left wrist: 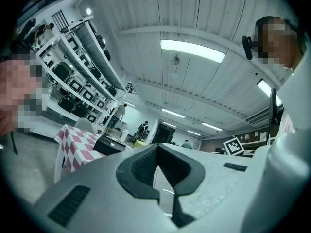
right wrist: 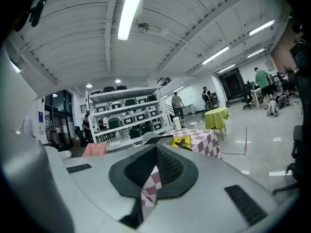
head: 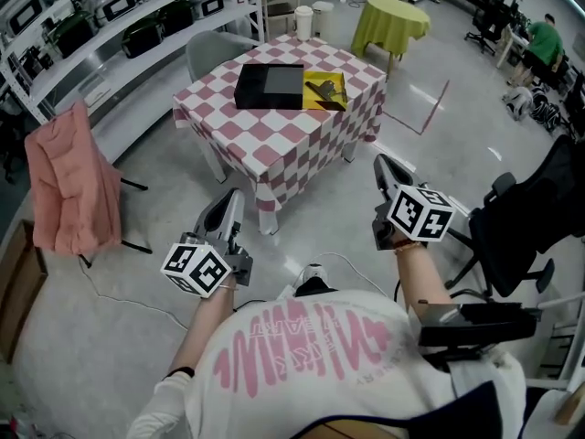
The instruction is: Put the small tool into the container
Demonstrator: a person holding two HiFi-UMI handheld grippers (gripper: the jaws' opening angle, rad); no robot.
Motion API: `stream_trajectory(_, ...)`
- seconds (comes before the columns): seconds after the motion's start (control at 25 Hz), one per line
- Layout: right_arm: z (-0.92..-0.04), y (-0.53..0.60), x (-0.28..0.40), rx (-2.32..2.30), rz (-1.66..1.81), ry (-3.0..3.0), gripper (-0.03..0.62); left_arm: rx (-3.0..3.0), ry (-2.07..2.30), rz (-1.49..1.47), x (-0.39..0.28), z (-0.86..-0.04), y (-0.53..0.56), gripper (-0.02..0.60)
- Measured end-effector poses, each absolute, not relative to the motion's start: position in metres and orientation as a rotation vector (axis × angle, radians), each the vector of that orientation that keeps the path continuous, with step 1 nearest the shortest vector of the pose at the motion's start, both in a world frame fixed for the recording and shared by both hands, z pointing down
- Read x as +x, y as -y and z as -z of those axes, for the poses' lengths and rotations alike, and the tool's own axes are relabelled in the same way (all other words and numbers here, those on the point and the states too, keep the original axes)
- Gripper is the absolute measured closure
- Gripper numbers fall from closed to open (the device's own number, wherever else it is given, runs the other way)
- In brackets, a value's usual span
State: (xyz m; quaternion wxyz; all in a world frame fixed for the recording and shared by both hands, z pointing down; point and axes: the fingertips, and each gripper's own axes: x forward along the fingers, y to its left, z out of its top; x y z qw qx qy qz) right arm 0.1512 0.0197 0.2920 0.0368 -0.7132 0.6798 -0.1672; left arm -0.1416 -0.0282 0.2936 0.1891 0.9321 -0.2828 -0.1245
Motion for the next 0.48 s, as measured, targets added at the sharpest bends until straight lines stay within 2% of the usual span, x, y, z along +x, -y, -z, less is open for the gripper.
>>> stream_trajectory(0.48,-0.304,-0.042,0.139,-2.196,0.518,-2.126,0.589,2.617,0.809,0.358,-0.149,-0.299,0.004,0.574)
